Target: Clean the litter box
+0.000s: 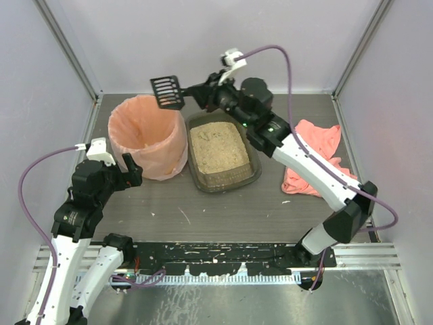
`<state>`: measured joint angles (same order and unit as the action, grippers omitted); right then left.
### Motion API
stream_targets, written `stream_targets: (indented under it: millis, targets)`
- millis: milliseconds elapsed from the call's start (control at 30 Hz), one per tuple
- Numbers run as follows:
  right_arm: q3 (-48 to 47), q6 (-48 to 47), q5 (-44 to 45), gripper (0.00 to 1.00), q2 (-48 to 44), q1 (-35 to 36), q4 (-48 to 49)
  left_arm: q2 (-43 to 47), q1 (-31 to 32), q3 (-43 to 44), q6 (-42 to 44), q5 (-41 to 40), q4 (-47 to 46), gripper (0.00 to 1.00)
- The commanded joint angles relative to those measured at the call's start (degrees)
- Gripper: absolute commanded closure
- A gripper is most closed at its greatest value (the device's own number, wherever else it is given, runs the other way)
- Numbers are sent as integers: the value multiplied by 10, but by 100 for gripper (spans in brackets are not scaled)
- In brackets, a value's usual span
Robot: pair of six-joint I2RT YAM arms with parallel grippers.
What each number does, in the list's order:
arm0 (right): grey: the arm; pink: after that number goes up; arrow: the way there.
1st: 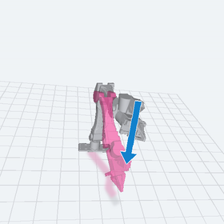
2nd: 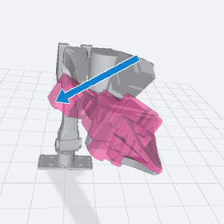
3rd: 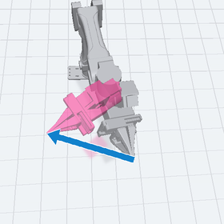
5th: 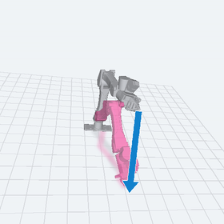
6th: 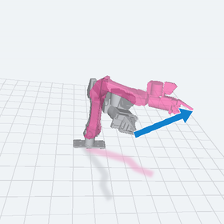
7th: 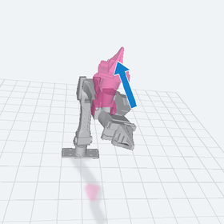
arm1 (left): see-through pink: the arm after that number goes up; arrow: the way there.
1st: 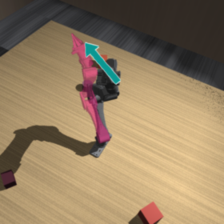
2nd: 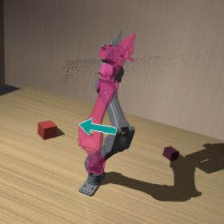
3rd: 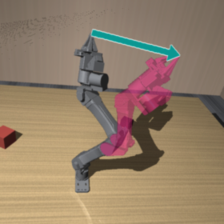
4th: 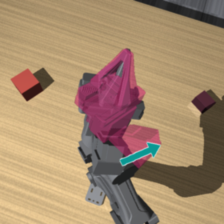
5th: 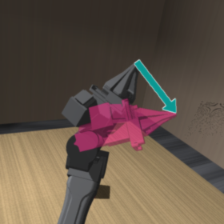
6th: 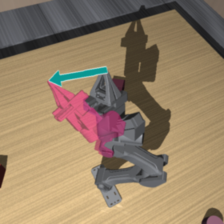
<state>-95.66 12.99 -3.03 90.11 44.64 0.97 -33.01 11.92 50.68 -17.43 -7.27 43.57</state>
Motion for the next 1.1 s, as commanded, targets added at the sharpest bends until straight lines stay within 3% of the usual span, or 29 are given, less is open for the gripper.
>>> stream_targets:
  millis: [0,167,333,567,1067]
  targets:
    - [75,104,4,99,-101,-55,61,3,-3,7,-2,0,-20,2]
    - [135,57,83,99,-171,-91,2,4,-3,7,-2,-1,-19,2]
    - [124,-4,141,99,-169,-116,-107,1,-3,7,-2,0,-18,2]
    - [-2,-51,110,99,-37,-128,-287,-1,-3,7,-2,-1,-17,2]
    - [-256,-98,130,99,223,-128,-443,-4,-3,7,-2,-4,-17,2]
